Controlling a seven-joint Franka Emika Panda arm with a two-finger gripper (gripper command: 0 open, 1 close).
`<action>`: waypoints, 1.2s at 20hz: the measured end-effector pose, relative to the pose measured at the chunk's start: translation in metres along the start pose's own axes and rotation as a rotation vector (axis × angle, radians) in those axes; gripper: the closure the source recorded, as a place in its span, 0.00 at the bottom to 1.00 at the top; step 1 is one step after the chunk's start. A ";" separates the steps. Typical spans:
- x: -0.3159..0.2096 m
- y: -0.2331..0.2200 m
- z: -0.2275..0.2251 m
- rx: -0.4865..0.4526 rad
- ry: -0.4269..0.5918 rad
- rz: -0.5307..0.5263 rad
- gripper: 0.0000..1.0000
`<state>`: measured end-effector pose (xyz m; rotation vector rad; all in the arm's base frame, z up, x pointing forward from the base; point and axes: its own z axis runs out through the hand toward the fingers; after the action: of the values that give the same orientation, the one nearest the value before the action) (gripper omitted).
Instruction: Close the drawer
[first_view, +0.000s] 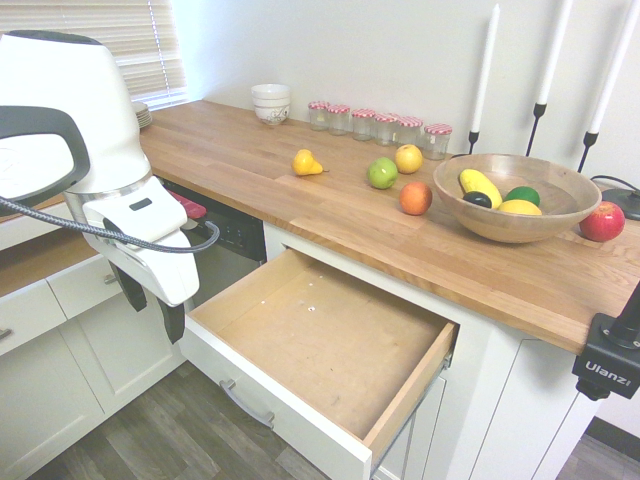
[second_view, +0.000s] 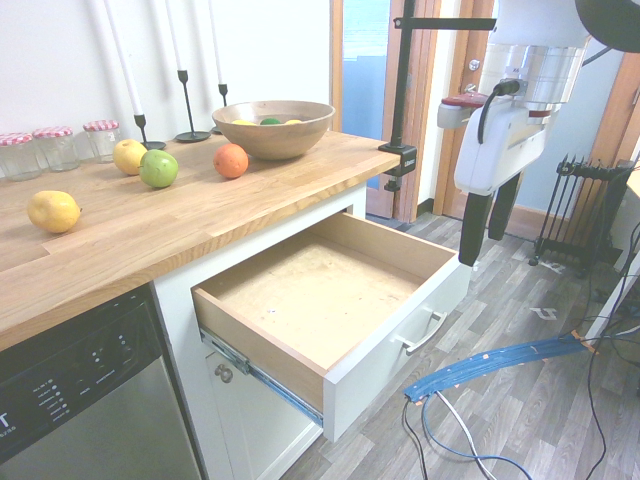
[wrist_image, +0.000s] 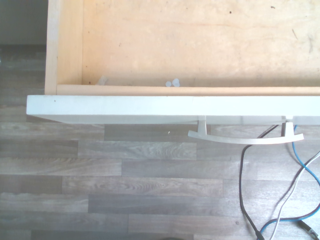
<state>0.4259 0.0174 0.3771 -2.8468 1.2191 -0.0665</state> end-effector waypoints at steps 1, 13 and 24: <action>0.000 0.000 0.000 0.000 0.000 0.000 0.00; -0.006 0.035 0.066 -0.013 -0.012 0.007 0.00; 0.006 0.061 0.171 -0.036 -0.030 -0.013 0.00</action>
<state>0.3954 -0.0252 0.2026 -2.8756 1.2090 -0.0027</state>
